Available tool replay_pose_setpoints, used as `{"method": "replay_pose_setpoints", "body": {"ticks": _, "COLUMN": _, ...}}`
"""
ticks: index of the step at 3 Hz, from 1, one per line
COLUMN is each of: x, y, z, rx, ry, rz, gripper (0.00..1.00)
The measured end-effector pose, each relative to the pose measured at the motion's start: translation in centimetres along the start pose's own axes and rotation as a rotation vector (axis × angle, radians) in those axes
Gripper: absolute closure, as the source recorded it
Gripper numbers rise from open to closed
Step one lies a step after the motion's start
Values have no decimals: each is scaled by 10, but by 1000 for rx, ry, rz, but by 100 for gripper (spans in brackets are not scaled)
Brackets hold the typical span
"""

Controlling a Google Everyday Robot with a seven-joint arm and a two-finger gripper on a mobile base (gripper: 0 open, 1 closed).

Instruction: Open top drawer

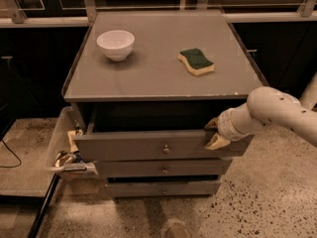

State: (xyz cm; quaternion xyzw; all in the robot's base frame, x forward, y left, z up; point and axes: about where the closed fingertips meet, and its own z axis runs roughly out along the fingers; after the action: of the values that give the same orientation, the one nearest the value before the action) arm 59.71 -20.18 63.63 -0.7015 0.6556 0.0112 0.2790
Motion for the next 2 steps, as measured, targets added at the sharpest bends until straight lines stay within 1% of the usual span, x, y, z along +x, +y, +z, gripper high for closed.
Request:
{"method": "replay_pose_setpoints", "body": {"ticks": 1, "x": 0, "y": 0, "z": 0, "rx": 0, "ry": 0, "rz": 0, "gripper": 87}}
{"method": "replay_pose_setpoints", "body": {"ticks": 2, "x": 0, "y": 0, "z": 0, "rx": 0, "ry": 0, "rz": 0, "gripper": 64}}
